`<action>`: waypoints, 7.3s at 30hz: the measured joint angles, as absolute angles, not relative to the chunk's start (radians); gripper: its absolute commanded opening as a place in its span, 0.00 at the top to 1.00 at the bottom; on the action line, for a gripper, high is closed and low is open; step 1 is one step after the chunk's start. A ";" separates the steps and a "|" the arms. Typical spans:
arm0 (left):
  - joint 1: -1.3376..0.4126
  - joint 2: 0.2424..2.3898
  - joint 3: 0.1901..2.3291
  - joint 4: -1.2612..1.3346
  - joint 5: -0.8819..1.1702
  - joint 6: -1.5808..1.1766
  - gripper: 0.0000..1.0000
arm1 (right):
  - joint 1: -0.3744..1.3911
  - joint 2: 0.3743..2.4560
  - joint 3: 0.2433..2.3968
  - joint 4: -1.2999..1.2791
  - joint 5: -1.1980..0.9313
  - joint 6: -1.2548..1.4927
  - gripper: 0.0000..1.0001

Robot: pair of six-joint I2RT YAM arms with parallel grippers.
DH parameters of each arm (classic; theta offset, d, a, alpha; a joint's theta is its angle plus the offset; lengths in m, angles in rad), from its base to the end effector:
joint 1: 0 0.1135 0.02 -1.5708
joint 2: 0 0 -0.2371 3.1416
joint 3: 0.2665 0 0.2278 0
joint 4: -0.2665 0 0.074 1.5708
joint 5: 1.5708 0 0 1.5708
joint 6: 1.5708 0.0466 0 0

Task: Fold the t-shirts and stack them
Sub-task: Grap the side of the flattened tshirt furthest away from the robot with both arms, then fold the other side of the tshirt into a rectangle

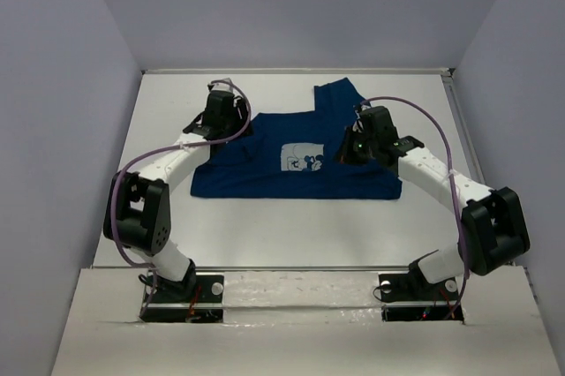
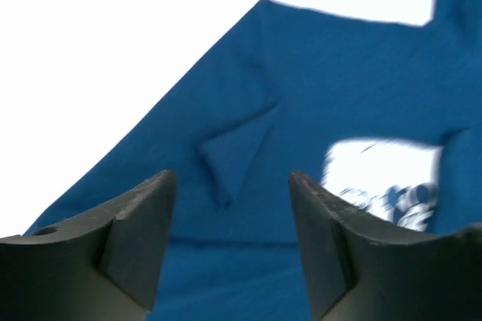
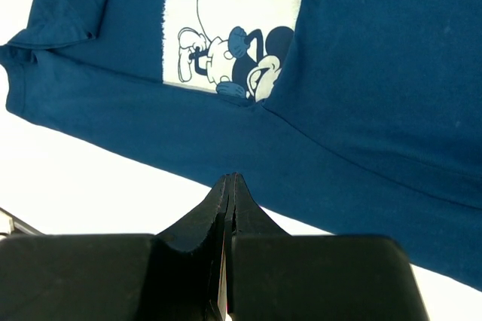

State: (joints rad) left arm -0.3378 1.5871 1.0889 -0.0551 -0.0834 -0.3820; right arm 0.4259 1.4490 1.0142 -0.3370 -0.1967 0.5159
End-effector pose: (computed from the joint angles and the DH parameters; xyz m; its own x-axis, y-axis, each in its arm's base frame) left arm 0.3297 -0.1117 0.2350 -0.5582 -0.1976 -0.8058 0.0596 0.9592 -0.2765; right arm 0.2709 0.1329 0.2272 -0.8153 0.1614 -0.5561 -0.1501 0.8687 0.4721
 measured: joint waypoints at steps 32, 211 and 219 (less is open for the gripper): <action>-0.291 1.877 1.181 -0.027 -0.008 -0.419 0.53 | 0.426 1.400 0.973 -0.347 -0.195 0.528 0.99; -0.019 1.672 1.024 -0.017 -0.102 -0.415 0.61 | -0.007 1.170 0.566 -0.204 -0.170 0.521 0.79; -0.017 1.668 0.981 -0.042 -0.119 -0.432 0.13 | -0.007 1.161 0.565 -0.265 -0.153 0.508 0.45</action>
State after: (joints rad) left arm -0.0174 1.6680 0.9813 -0.0422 -0.1192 -0.4316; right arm -0.0071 1.1606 0.5652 -0.2653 -0.1532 0.5076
